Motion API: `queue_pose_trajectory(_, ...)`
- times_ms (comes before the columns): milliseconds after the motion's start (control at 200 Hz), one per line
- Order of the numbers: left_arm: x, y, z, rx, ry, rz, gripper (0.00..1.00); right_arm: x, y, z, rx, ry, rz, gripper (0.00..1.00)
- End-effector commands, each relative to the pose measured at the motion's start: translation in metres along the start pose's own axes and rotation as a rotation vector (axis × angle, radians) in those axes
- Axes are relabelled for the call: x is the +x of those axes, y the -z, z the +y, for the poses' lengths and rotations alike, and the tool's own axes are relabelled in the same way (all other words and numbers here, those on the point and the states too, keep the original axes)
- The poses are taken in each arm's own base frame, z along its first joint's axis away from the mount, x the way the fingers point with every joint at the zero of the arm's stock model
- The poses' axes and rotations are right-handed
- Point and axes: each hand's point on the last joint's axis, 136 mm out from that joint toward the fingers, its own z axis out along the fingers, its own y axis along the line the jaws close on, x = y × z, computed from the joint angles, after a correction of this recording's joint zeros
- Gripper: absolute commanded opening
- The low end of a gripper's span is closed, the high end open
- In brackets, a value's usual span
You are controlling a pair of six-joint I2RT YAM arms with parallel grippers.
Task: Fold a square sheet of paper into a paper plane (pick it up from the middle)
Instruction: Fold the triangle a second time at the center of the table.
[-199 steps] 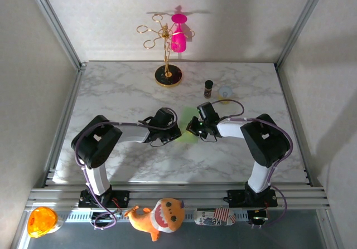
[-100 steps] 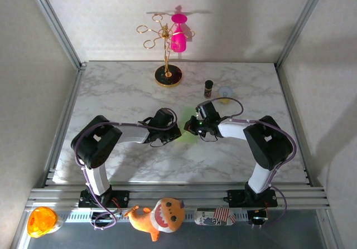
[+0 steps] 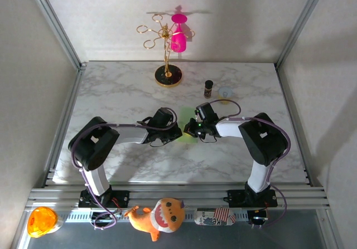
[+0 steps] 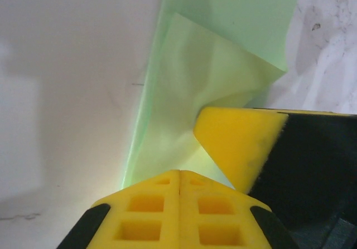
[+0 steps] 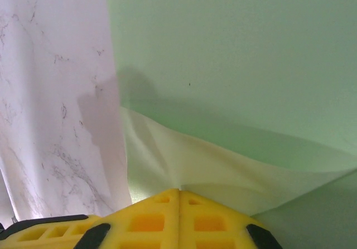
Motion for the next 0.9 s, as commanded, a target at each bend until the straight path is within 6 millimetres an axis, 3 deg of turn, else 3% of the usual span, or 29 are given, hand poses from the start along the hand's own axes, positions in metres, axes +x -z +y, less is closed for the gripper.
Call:
queue_pose_trajectory(0, 0.006, -0.003, 0.004, -0.014, 0.005, 0.021, 0.05, 0.01, -0.007, -0.015, 0.056, -0.009, 0.033, 0.04)
queue_pose_trajectory(265, 0.011, -0.009, 0.045, -0.158, 0.022, 0.014, 0.0, 0.007, -0.004, -0.012, 0.052, 0.008, 0.024, 0.04)
queue_pose_trajectory(476, 0.025, -0.005, 0.078, -0.237, 0.056, 0.026, 0.0, -0.017, 0.005, -0.01, 0.029, 0.062, -0.037, 0.04)
queue_pose_trajectory(671, 0.032, -0.002, 0.088, -0.25, 0.072, 0.034, 0.0, -0.047, 0.013, -0.036, 0.062, 0.04, -0.095, 0.04)
queue_pose_trajectory(896, 0.03, -0.002, 0.082, -0.232, 0.062, 0.034, 0.0, -0.084, 0.028, -0.06, 0.12, 0.025, -0.18, 0.04)
